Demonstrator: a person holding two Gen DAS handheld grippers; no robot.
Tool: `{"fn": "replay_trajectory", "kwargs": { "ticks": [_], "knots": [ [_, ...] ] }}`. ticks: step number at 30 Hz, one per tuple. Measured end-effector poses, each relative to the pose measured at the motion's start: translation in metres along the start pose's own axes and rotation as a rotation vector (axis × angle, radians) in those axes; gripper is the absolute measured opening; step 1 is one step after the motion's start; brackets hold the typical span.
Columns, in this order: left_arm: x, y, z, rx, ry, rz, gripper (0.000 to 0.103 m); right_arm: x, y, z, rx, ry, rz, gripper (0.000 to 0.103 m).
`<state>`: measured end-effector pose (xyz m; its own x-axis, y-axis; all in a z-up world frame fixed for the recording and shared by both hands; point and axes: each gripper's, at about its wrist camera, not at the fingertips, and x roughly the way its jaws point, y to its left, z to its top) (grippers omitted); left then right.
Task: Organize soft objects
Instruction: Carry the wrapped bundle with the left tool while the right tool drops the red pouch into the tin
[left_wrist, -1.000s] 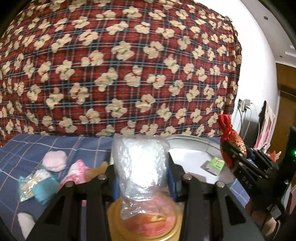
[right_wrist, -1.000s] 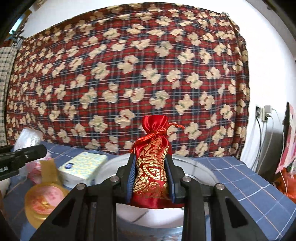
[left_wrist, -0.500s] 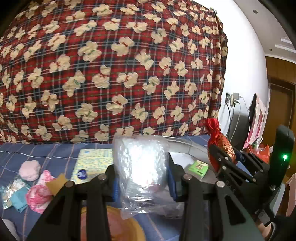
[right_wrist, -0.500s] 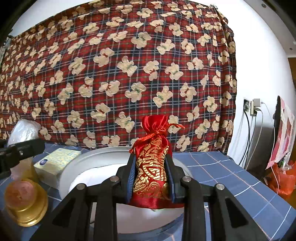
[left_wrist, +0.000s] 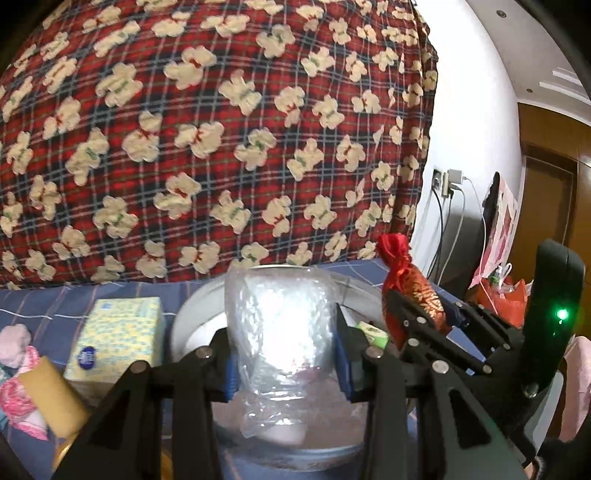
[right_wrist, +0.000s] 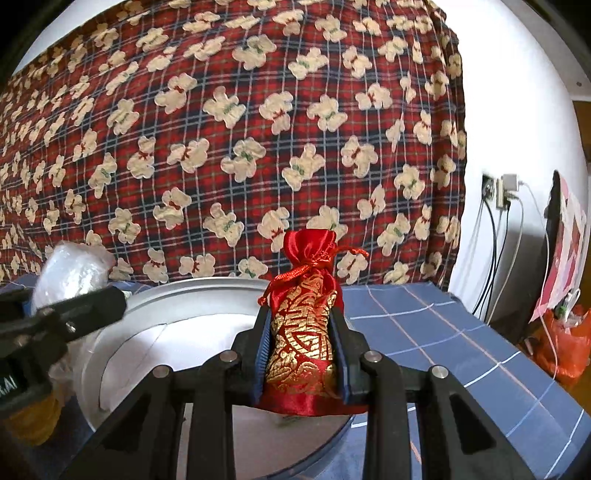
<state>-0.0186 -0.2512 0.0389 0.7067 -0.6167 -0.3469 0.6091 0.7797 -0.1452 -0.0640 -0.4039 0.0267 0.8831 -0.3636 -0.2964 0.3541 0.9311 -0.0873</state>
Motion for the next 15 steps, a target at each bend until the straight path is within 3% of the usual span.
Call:
{"fn": "replay_trajectory", "kwargs": {
  "ticks": [15],
  "knots": [
    [0.037, -0.01, -0.008, 0.006, 0.078, 0.015, 0.039, 0.025, -0.013, 0.002, 0.038, 0.081, 0.077, 0.033]
  ]
}}
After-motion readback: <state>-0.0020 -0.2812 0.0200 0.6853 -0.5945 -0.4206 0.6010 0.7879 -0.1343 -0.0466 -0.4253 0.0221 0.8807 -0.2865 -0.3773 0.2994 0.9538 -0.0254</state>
